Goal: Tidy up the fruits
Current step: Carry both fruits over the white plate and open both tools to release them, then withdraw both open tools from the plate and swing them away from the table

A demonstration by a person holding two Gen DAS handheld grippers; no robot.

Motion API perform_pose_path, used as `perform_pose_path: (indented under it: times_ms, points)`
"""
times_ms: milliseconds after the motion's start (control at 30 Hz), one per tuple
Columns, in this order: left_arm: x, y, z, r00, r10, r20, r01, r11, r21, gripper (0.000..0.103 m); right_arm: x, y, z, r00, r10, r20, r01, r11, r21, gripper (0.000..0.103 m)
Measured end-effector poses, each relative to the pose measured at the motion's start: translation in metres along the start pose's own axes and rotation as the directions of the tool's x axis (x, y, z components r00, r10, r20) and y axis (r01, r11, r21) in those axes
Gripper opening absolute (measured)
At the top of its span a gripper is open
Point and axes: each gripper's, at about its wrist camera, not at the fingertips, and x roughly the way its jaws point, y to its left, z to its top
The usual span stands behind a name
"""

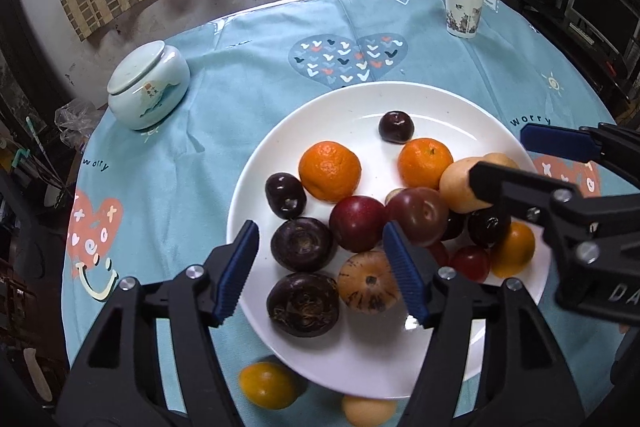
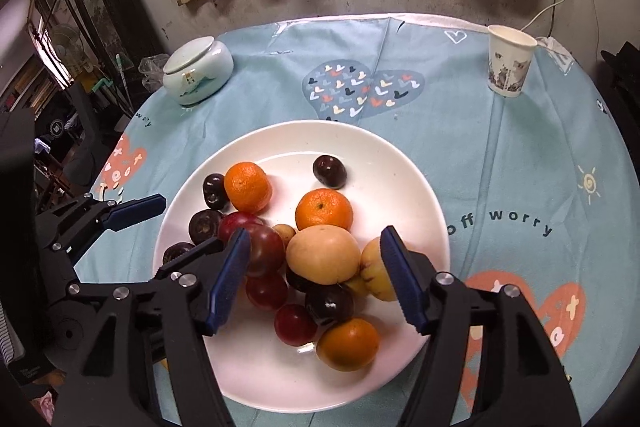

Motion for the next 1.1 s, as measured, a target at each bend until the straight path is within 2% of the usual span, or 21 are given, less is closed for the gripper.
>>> perform_pose_path:
  times_ms: [200, 333, 567, 700, 867, 967, 1100]
  points:
    - [-0.031, 0.029, 0.001, 0.998, -0.019, 0.051, 0.024, 0.996, -0.085, 0.074, -0.034, -0.002, -0.002, 0.998, 0.0, 0.056, -0.001, 1.0, 0.012, 0.068]
    - [-0.057, 0.059, -0.013, 0.996, -0.004, 0.089, 0.016, 0.99, -0.141, 0.078, -0.064, 0.001, -0.014, 0.996, 0.001, 0.093, -0.002, 1.0, 0.01, 0.068]
    - [-0.085, 0.103, -0.066, 0.997, 0.031, 0.077, -0.012, 0.969, -0.246, 0.079, -0.099, 0.005, -0.077, 0.994, 0.045, 0.098, -0.05, 0.998, 0.048, 0.068]
    - [-0.095, 0.105, -0.097, 0.997, 0.013, 0.075, 0.005, 0.971, -0.241, 0.08, -0.108, 0.011, -0.116, 0.996, 0.056, 0.071, -0.062, 0.995, 0.076, 0.068]
    - [-0.099, 0.09, -0.133, 0.997, -0.038, 0.071, 0.052, 0.975, -0.216, 0.082, -0.114, 0.025, -0.151, 0.995, 0.081, 0.053, -0.086, 0.991, 0.098, 0.068]
    - [-0.104, 0.092, -0.151, 0.996, -0.054, 0.064, 0.067, 0.973, -0.223, 0.082, -0.118, 0.047, -0.171, 0.99, 0.137, 0.035, -0.139, 0.988, 0.063, 0.068]
    - [-0.118, 0.096, -0.181, 0.99, -0.06, 0.124, 0.094, 0.952, -0.292, 0.082, -0.119, 0.075, -0.188, 0.986, 0.167, 0.014, -0.167, 0.986, 0.005, 0.068]
